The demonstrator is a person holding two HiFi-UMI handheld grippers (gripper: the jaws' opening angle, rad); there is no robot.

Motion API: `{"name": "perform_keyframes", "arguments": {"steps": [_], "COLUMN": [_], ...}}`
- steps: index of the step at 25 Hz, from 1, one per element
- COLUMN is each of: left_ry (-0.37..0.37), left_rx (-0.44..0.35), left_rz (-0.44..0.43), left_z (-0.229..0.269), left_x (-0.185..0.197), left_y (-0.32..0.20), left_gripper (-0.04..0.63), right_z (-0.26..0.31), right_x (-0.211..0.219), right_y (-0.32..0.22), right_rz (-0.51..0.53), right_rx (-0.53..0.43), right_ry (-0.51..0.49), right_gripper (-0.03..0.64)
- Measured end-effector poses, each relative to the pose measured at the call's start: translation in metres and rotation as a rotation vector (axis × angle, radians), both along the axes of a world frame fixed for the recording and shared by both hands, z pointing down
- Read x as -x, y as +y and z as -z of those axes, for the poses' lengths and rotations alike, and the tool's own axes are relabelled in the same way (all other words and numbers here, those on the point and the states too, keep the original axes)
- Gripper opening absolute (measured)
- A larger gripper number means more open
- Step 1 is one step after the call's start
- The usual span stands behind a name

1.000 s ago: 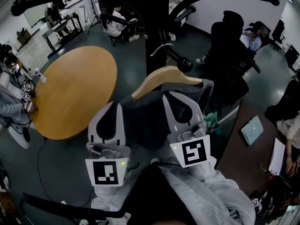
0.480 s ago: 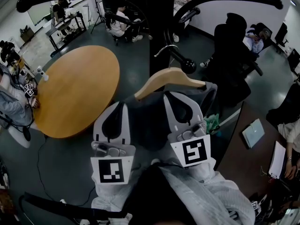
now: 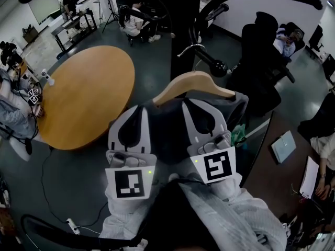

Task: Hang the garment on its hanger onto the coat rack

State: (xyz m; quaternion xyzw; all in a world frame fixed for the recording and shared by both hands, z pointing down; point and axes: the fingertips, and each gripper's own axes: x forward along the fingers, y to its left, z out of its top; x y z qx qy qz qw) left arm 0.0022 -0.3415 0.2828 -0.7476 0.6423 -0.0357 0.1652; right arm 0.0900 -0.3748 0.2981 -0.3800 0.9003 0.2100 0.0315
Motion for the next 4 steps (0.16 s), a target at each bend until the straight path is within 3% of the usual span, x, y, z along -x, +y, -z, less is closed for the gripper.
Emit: {"name": "perform_keyframes", "arguments": {"steps": [4], "left_ry": [-0.006], "left_rx": [0.009], "left_rz": [0.004], "left_z": [-0.0034], "left_x": [0.0007], "left_y": [0.0017], "left_gripper": [0.005], "right_z": [-0.0003], "right_x": [0.003], "right_y": [0.0022], "right_rz": [0.003], "right_rx": [-0.002], "right_ry": [0.012], "right_gripper": [0.0]}}
